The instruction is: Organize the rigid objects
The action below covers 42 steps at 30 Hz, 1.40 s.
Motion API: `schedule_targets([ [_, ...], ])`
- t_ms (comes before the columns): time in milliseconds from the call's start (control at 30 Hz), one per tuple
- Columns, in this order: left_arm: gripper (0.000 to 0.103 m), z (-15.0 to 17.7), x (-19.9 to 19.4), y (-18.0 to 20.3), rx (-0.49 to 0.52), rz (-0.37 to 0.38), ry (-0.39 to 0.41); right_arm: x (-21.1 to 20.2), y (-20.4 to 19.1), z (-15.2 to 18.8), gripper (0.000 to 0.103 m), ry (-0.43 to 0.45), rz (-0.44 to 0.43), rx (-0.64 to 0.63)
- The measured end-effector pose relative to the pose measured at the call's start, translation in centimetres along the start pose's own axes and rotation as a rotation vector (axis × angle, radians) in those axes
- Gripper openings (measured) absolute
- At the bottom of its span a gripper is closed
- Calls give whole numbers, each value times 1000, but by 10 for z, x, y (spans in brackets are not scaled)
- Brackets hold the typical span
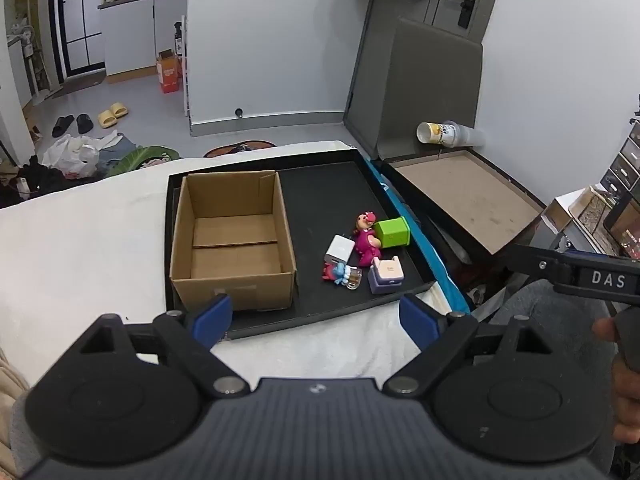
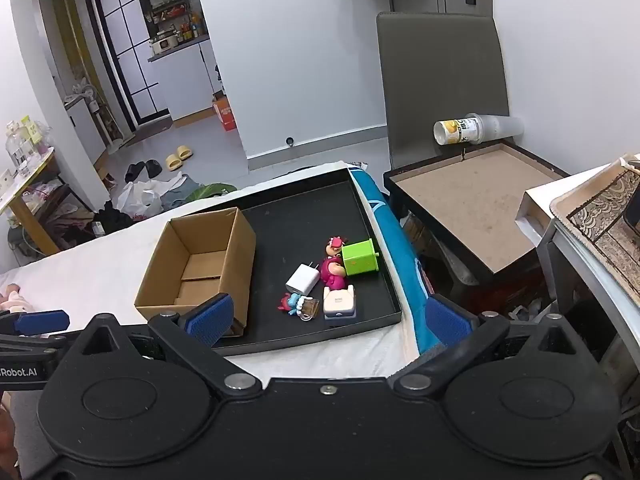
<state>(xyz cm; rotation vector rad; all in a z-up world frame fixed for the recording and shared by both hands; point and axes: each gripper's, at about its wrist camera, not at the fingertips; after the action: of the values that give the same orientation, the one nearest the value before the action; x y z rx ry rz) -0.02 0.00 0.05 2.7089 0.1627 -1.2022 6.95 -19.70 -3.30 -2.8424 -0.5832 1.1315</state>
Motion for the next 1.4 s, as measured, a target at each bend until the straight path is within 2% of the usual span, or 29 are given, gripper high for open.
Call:
schedule_targets([
  [267,90,0,-1,14,19,-28,5,-1,1,1,103,-2,5,5],
  [333,90,-1,-4,4,20,-3,6,-2,-2,1,103,-5,-1,13],
  [667,90,-4,-8,5,26,-6,6,-11,10,-5,103,26,22,21],
  [1400,90,-6,-9,8,29,-21,3,-10,9,-3,103,16,13,9],
])
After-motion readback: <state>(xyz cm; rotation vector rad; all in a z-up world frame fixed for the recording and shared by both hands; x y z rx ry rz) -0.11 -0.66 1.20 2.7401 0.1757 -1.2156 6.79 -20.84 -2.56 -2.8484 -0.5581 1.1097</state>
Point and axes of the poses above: each gripper's, at about its wrist camera, not at the fingertips, and x roughly the way its jaws point, y to its right, z to its underside, and after that the axes turned 2 degrees about -z, right-handed
